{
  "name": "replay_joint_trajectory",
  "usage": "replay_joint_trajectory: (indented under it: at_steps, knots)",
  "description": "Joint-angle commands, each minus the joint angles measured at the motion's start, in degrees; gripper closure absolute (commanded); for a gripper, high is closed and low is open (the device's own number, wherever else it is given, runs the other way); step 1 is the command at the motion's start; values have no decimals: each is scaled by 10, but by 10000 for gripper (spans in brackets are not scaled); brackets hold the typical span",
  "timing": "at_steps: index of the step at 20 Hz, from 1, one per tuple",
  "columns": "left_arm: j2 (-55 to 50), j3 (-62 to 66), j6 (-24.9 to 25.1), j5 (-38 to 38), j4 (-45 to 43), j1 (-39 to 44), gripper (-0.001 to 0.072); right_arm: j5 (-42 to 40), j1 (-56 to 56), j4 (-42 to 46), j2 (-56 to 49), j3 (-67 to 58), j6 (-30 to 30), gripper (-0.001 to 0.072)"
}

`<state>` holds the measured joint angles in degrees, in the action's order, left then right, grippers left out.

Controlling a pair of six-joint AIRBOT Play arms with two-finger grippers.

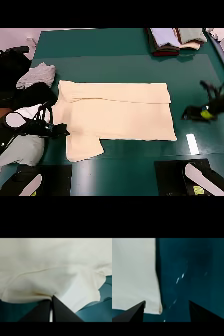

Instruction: Fold the shirts.

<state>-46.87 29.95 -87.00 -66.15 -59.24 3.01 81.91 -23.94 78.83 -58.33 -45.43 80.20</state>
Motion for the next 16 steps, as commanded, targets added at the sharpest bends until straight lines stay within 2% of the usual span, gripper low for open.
replay_joint_trajectory:
  at_steps: [1, 2, 6, 9, 11, 13, 16]
  knots:
    - [0, 11, 7, 8, -5, -1, 684, 9, -113, -51, 16, 133, -21, 120]
    - [0, 11, 7, 8, -6, -1, 684, 0, -125, -80, 16, 156, -31, 159]
    - [0, 11, 7, 8, -6, -1, 684, -56, -89, -159, 16, 204, -34, 160]
    - [0, 11, 7, 8, -6, -1, 684, -78, -20, -189, 16, 204, -34, 305]
    - [0, 15, 20, -4, -16, -1, 685, -85, 25, -180, 16, 195, -34, 701]
    - [0, 36, 20, -55, -56, -1, 686, -64, 56, -143, 25, 158, -33, 697]
    - [25, 46, 26, -110, -75, 7, 686, 11, 75, -56, 78, 92, -28, 697]
